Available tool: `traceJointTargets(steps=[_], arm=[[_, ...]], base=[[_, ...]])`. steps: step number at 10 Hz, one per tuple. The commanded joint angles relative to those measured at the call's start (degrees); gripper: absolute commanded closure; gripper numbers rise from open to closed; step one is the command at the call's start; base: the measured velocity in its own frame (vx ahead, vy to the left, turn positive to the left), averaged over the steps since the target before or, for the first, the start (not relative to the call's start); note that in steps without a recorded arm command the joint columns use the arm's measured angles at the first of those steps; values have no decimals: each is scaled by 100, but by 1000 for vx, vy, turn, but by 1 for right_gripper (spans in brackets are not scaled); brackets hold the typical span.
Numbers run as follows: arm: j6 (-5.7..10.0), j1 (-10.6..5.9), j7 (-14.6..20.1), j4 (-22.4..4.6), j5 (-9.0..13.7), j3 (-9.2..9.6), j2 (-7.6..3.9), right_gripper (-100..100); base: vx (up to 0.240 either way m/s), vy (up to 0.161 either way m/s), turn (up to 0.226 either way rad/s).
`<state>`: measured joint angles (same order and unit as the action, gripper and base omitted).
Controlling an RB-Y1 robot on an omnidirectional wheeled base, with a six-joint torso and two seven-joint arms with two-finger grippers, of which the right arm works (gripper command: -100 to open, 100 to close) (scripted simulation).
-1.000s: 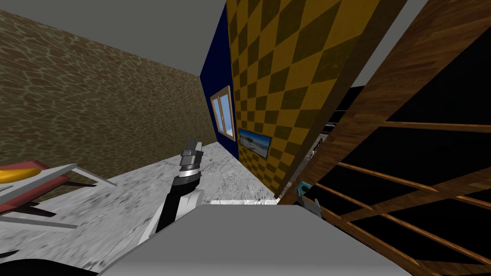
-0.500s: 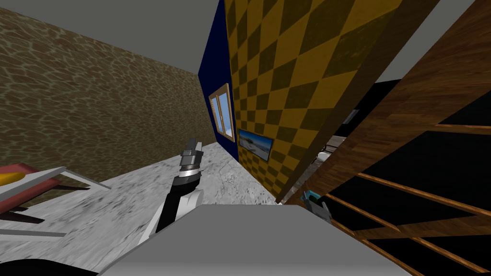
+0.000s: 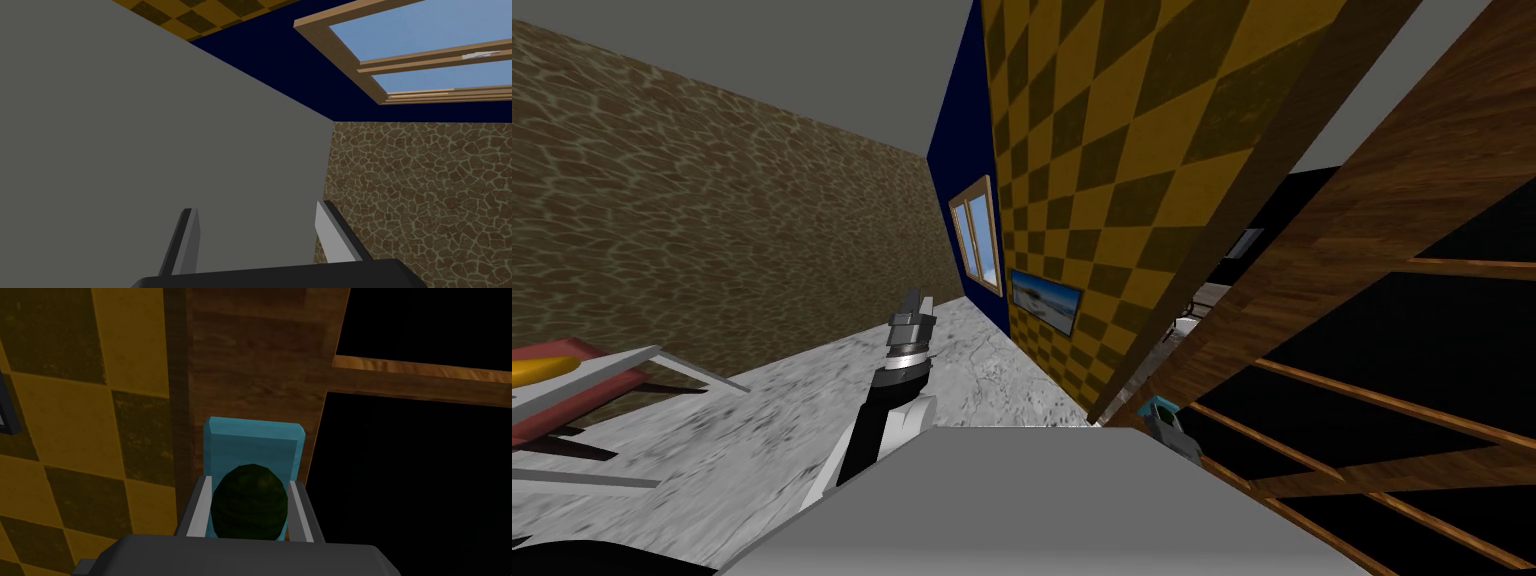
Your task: Pull the door open
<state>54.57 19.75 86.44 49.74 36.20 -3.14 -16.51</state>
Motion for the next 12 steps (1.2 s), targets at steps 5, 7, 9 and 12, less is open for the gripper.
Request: traceJointTargets(steps=[5,7,9,12], arm=[[78,128,203,130,-195,298,-117,100],[123,202,320,205,-308,470,-185,100],[162,266,420,269,-404,618,-243,100],[220,334,481,276,-495,745,-293,100]], base=[[-157,18,54],[-239,32,69],[-235,53,54],[-150,2,39]])
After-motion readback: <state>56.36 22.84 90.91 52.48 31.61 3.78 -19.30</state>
